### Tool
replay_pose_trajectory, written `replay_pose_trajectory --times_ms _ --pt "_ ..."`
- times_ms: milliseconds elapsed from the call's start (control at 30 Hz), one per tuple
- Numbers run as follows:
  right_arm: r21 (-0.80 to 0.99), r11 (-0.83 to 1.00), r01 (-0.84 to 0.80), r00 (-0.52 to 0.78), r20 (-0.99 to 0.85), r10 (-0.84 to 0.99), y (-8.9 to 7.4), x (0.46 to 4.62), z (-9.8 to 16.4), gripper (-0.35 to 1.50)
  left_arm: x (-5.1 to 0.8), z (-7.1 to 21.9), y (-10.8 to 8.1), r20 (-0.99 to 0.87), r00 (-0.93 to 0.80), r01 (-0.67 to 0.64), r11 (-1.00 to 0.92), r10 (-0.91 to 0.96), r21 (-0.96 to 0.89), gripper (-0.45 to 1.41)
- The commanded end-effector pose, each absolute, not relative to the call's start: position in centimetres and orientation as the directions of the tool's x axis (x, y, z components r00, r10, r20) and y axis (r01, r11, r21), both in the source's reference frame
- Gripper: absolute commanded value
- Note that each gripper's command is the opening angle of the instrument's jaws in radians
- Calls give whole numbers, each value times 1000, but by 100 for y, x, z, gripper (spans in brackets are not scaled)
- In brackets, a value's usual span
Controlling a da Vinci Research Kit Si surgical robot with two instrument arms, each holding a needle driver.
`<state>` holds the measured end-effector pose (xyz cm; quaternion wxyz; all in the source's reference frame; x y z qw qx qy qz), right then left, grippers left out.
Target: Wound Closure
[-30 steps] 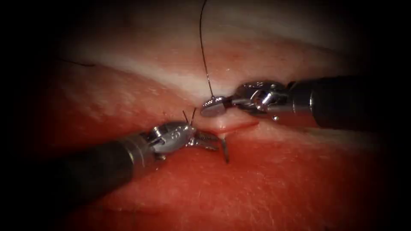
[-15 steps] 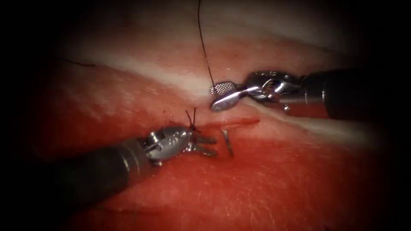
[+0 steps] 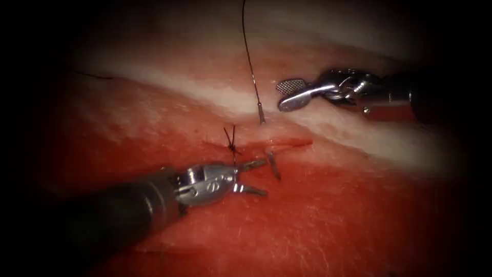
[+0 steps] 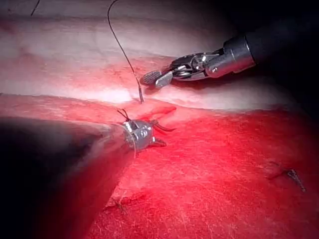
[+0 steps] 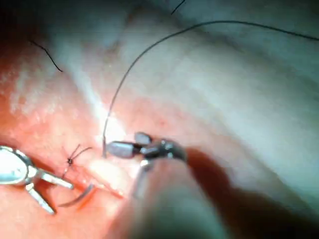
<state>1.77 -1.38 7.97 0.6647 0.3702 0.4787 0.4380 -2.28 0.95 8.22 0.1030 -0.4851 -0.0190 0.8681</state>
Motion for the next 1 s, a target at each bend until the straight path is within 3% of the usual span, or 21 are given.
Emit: replay_pose_trajectory --times_ms 33,633,700,733,933,1000 --pt "912 344 -224 155 -315 936 -137 187 802 119 -234 829 97 -840 -506 -160 -978 196 -131 29" --pt "904 358 -233 153 -329 932 -150 191 812 113 -260 868 103 -841 -503 -187 -975 199 -118 27" --pt "904 358 -234 153 -329 932 -149 191 813 113 -261 866 102 -845 -497 -188 -975 199 -119 20" --pt "904 358 -234 153 -329 932 -149 191 813 113 -262 866 102 -848 -492 -191 -974 200 -119 5" --pt "904 358 -232 154 -329 932 -150 189 812 111 -261 864 101 -853 -482 -199 -973 200 -116 -45" --pt "904 358 -235 154 -330 932 -150 188 812 111 -260 860 99 -859 -471 -190 -974 199 -122 -45"
